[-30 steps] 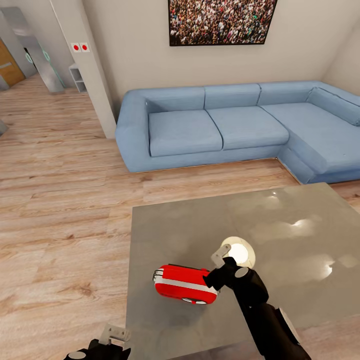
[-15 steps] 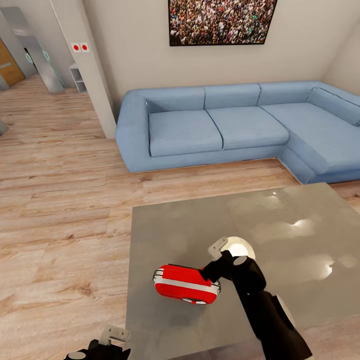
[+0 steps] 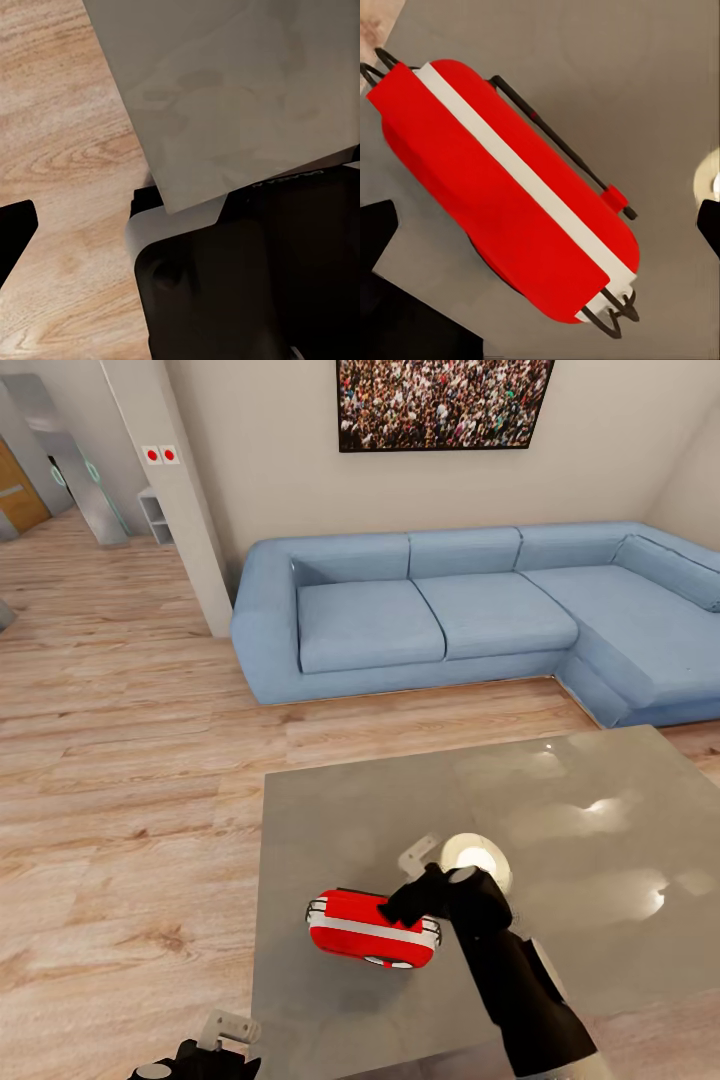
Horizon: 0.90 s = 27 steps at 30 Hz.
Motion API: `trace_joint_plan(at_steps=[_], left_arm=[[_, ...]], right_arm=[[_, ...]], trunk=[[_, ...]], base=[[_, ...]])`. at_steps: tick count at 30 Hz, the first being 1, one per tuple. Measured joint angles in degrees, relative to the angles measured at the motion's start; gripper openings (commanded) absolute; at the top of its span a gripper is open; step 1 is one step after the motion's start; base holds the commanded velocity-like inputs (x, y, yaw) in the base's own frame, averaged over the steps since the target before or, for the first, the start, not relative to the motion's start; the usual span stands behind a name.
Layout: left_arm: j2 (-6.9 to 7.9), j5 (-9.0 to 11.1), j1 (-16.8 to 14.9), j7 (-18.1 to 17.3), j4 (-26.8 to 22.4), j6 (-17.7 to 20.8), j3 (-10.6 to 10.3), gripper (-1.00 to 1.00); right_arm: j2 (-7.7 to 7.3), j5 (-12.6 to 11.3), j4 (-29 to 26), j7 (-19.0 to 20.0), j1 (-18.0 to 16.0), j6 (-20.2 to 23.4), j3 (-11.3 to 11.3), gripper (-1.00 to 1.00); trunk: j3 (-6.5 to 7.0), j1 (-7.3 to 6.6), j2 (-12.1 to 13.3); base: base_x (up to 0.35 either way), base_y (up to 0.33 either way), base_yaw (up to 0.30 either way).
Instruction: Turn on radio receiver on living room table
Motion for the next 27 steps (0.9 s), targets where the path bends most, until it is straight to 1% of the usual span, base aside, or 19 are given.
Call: trace_joint_plan(at_steps=[4,8,11,12,13,17,24,27], left_arm=[[0.0,0.0,0.0,0.0,0.0,0.0,0.0,1.0],[0.0,0.0,0.0,0.0,0.0,0.0,0.0,1.0],[0.0,0.0,0.0,0.0,0.0,0.0,0.0,1.0],[0.0,0.0,0.0,0.0,0.0,0.0,0.0,1.0],[0.0,0.0,0.0,0.0,0.0,0.0,0.0,1.0],[0.0,0.0,0.0,0.0,0.0,0.0,0.0,1.0],[0.0,0.0,0.0,0.0,0.0,0.0,0.0,1.0],[0.0,0.1,0.0,0.0,0.0,-1.0,0.0,1.0]], right_arm=[[0.85,1.5,2.4,0.1,0.1,-0.4,0.1,1.0],[1.03,1.9,3.0,0.0,0.1,-0.5,0.2,1.0],[1.08,2.0,3.3,-0.1,0.1,-0.6,1.5,1.0],[1.08,2.0,3.4,-0.2,0.1,-0.6,2.2,1.0],[1.1,2.0,3.8,-0.4,0.1,-0.6,3.7,1.0],[1.14,2.1,5.8,-1.0,0.0,-0.6,6.0,1.0],[1.11,2.1,7.4,-1.9,0.0,-0.7,7.0,1.0],[1.11,2.2,7.6,-2.1,0.0,-0.7,7.1,1.0]], trunk=[[0.0,0.0,0.0],[0.0,0.0,0.0],[0.0,0.0,0.0],[0.0,0.0,0.0],[0.0,0.0,0.0],[0.0,0.0,0.0],[0.0,0.0,0.0],[0.0,0.0,0.0]], base=[[0.0,0.0,0.0],[0.0,0.0,0.0],[0.0,0.0,0.0],[0.0,0.0,0.0],[0.0,0.0,0.0],[0.0,0.0,0.0],[0.0,0.0,0.0],[0.0,0.0,0.0]])
